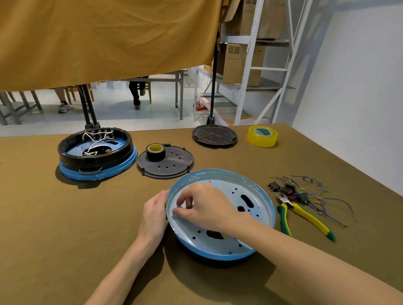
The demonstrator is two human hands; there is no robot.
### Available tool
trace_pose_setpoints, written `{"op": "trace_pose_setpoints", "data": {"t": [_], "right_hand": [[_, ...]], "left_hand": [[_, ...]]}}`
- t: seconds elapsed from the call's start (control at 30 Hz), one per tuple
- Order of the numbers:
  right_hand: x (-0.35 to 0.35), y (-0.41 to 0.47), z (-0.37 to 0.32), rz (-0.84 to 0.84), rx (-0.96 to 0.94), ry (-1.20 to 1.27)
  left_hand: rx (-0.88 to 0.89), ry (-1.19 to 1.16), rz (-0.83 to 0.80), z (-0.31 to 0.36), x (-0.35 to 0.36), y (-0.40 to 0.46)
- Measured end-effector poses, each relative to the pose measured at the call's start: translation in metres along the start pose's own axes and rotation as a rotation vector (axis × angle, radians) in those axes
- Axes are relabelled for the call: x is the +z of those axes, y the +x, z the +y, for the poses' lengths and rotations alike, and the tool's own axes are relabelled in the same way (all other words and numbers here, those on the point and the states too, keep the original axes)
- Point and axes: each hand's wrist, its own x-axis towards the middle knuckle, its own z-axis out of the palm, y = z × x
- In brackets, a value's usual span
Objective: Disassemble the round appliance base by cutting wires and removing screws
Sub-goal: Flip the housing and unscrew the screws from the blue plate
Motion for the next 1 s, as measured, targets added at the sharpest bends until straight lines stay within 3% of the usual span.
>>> {"op": "trace_pose_setpoints", "data": {"t": [0.3,0.37,0.43,0.5,0.7,1.0], "right_hand": [[0.006,-0.001,-0.007,-0.020,-0.066,0.013],[0.006,-0.002,-0.008,-0.059,-0.093,-0.011],[0.005,-0.003,-0.008,-0.093,-0.097,-0.043],[0.006,-0.004,-0.008,-0.108,-0.088,-0.053],[-0.006,-0.010,0.003,-0.109,-0.067,0.028],[-0.023,-0.008,0.011,-0.099,-0.065,0.035]], "left_hand": [[-0.012,0.053,-0.043,0.001,-0.004,0.000],[-0.042,0.267,-0.014,-0.001,-0.006,0.002],[-0.101,0.645,0.028,0.000,-0.011,0.002],[-0.176,0.788,-0.023,0.003,-0.013,0.002],[-0.219,0.470,-0.343,0.009,-0.011,-0.003],[-0.454,-0.038,-0.333,0.018,-0.011,-0.004]]}}
